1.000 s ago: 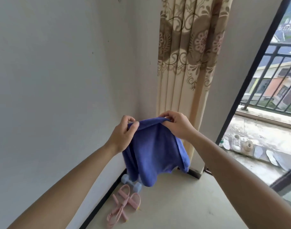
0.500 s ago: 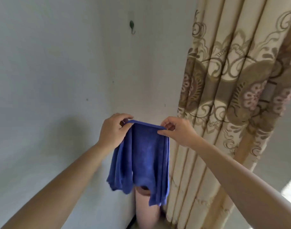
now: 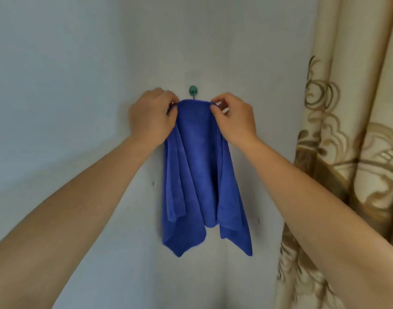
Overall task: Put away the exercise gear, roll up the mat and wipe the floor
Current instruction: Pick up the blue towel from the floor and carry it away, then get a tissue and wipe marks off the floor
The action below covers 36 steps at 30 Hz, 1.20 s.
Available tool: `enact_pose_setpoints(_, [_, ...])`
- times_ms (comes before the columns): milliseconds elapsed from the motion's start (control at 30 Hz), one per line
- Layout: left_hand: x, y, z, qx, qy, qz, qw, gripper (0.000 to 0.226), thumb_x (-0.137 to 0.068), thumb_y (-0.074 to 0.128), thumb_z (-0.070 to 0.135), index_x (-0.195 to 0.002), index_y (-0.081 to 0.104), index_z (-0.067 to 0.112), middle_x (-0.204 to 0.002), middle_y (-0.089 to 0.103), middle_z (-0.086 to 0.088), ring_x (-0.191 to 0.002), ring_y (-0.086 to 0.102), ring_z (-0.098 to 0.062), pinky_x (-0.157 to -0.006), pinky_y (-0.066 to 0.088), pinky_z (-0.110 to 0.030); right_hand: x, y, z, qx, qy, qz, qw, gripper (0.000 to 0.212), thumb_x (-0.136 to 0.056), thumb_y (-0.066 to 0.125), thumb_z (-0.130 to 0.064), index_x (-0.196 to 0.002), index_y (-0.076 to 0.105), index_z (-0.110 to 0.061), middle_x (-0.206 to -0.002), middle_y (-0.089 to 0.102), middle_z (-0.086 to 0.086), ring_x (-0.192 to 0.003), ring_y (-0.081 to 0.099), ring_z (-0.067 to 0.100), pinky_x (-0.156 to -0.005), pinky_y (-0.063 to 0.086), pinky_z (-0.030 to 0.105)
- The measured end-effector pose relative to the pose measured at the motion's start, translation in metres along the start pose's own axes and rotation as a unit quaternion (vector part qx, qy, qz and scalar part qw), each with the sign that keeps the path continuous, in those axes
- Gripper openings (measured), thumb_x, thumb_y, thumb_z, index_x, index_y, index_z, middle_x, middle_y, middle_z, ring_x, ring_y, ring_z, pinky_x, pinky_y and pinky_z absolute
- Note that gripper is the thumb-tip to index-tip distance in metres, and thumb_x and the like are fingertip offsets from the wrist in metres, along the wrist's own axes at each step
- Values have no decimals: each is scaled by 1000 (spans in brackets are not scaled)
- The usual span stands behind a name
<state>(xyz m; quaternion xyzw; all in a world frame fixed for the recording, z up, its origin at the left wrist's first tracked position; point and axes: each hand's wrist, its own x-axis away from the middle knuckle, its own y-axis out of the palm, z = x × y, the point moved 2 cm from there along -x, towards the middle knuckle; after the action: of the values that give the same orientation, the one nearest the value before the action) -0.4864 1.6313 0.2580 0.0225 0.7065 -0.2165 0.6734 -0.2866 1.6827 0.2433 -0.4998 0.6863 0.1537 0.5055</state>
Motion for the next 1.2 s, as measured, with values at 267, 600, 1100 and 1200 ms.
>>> enact_pose_setpoints(267, [-47, 40, -8, -196, 195, 46, 960, 14, -86, 65, 21, -80, 77, 20, -76, 65, -1, -62, 57, -25, -46, 37, -28, -59, 47, 42, 46, -31, 19, 998, 24, -98, 50, -22, -112, 70, -26, -108, 65, -1, -90, 63, 17, -74, 48, 31])
enact_pose_setpoints(600, [-30, 27, -4, -193, 203, -110, 954, 25, -88, 60, 41, -96, 78, 24, -75, 66, -4, -68, 57, -29, -69, 38, -38, 12, 64, 51, 41, -52, 3, 998, 29, -100, 49, -21, -123, 68, -22, -114, 61, 0, -91, 63, 18, -70, 53, 37])
enact_pose_setpoints(1100, [306, -185, -6, -379, -222, -170, 882, 58, -103, 33, 41, -150, 33, 9, -160, 21, -20, -149, 16, -37, -113, 25, -59, 238, 142, -32, -32, -188, -109, 975, 62, -103, 47, -36, -156, 30, -9, -163, 15, 26, -152, 12, 42, -121, 12, 58])
enact_pose_setpoints(1200, [355, -265, 0, -437, -291, -216, 823, 63, -102, 23, 49, -153, 26, 13, -162, 13, -18, -150, 10, -35, -115, 21, -59, 298, 166, -85, -67, -230, -165, 957, 66, -103, 48, -39, -157, 27, -9, -164, 13, 25, -153, 9, 40, -120, 15, 60])
